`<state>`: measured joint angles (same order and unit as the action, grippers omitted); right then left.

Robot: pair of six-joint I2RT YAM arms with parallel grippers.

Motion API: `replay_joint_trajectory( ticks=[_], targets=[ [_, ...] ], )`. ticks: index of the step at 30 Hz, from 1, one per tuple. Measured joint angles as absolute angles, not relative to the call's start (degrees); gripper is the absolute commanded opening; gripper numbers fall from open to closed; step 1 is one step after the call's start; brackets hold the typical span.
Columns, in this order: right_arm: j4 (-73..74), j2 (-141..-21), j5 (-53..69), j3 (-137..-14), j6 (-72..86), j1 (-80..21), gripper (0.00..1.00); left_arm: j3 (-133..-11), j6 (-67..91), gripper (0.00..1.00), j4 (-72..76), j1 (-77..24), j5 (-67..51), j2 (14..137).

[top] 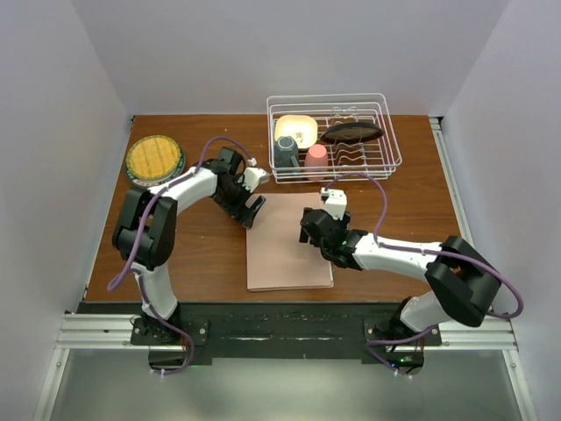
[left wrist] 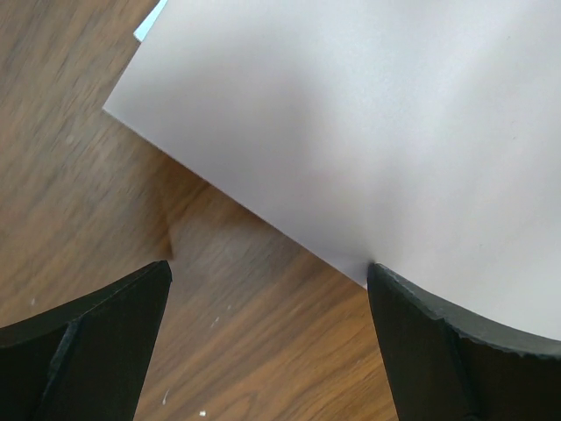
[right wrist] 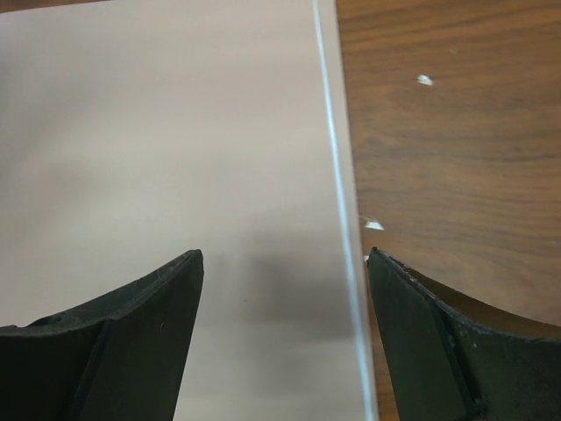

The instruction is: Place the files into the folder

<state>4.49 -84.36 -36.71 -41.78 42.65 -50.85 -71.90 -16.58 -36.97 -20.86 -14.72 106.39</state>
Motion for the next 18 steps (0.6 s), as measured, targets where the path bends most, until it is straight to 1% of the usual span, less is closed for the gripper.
replay_joint_trajectory(
  ticks=[4, 11, 18],
  targets=[
    [5.26, -82.78, -36.47, -39.86, 44.36, -49.89, 0.80, -75.05, -16.08, 1.00, -37.67, -21.43, -16.58, 109.21],
    [5.43, -85.08, -32.86, -37.65, 50.00, -49.78, 0.79, -78.15, -15.75, 1.00, -38.61, -21.54, -17.04, 110.28],
    [1.78, -84.38, -32.91, -34.98, 54.08, -49.78, 0.78, -81.56, -14.87, 1.00, -38.79, -22.04, -19.55, 113.47]
  ],
)
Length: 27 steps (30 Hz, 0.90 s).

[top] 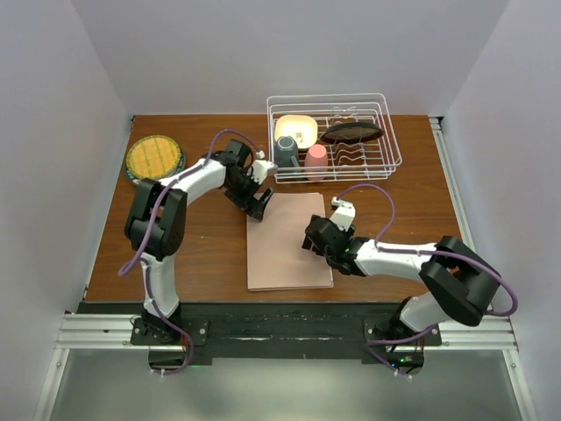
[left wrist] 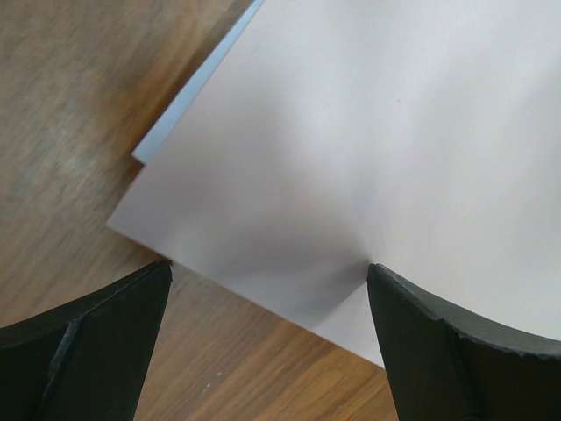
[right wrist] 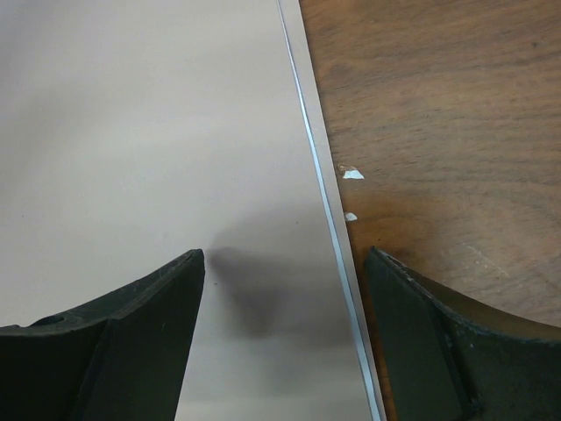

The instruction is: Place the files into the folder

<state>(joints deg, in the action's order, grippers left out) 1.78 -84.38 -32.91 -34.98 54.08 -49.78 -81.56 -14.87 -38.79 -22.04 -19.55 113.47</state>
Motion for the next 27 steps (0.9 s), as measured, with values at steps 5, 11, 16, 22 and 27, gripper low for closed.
replay_joint_trajectory(
  ticks=[5, 11, 16, 22, 27],
  targets=[
    [-0.30, -83.33, -33.06, -33.26, 56.97, -49.65, 0.75, -84.42, -14.17, 1.00, -39.92, -23.14, -21.23, 115.90],
    [-2.57, -83.20, -32.93, -32.36, 59.77, -49.67, 0.75, -88.66, -13.98, 1.00, -40.93, -23.94, -21.47, 118.02],
    [-3.09, -83.26, -32.73, -32.42, 60.45, -49.98, 0.76, -88.90, -13.98, 1.00, -40.99, -24.12, -20.56, 117.71],
    [0.95, -82.13, -31.73, -33.65, 59.59, -50.28, 0.79, -81.52, -13.76, 1.00, -41.71, -24.34, -16.80, 110.72],
    [9.67, -78.87, -31.90, -36.60, 56.21, -50.63, 0.85, -79.75, -12.93, 1.00, -42.61, -24.47, -9.41, 99.50]
  ],
)
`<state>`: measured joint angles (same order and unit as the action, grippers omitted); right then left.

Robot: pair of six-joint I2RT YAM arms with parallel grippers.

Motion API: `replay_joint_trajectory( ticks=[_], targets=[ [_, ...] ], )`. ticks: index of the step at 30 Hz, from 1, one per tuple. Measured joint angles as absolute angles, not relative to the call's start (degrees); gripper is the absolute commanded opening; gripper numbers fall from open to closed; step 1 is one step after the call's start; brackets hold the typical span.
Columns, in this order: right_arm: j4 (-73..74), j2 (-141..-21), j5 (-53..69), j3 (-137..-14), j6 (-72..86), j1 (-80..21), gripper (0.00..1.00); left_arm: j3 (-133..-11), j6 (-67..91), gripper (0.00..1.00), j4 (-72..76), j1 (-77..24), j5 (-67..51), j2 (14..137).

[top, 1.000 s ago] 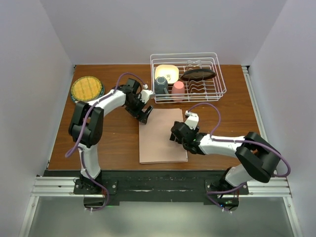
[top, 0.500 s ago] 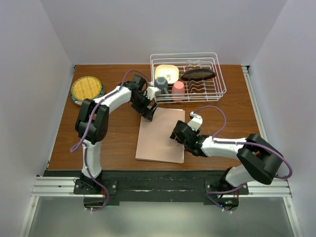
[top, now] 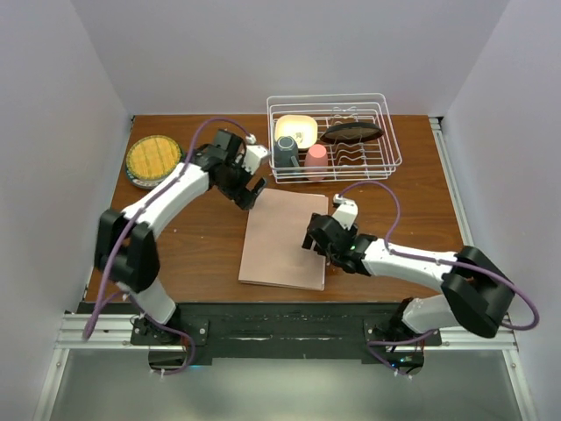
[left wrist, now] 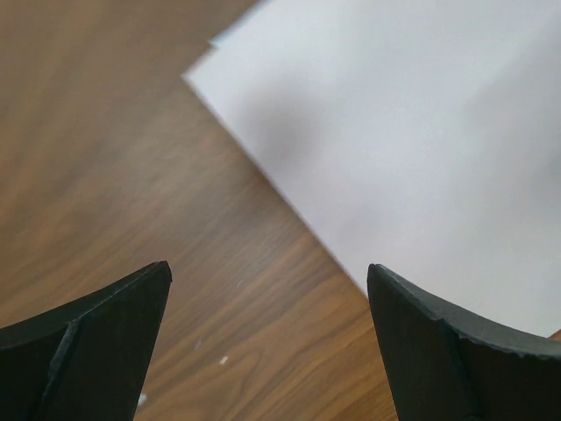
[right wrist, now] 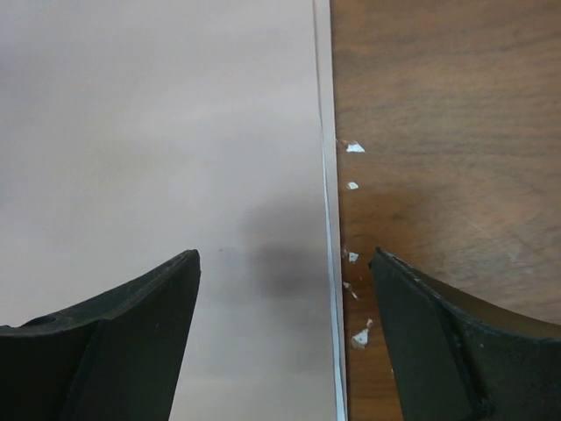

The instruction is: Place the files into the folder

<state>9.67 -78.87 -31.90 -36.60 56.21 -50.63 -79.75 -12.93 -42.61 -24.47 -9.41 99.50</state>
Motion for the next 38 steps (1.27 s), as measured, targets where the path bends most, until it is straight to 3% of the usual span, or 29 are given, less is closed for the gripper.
replay_joint_trajectory(
  ticks=[2, 3, 12, 25, 38],
  targets=[
    [13.02, -76.16, -32.01, -39.03, 54.00, -50.63, 0.86, -79.09, -12.80, 1.00, -42.33, -24.45, -6.59, 92.40],
    [14.20, -74.52, -31.99, -40.25, 52.45, -50.63, 0.99, -78.76, -12.75, 1.00, -42.26, -24.45, -5.34, 88.49],
    [20.73, -56.55, -28.75, -47.77, 36.88, -50.63, 0.99, -71.00, -13.30, 1.00, -42.87, -24.45, 0.32, 60.53],
    [29.65, -48.03, -19.09, -52.73, 23.22, -50.68, 0.99, -51.33, -16.86, 1.00, -39.83, -23.29, -3.81, 49.47],
    [30.00, -49.60, -18.26, -50.48, 21.65, -50.68, 0.99, -47.42, -6.46, 1.00, -21.47, -22.11, -6.83, 60.86]
  ],
)
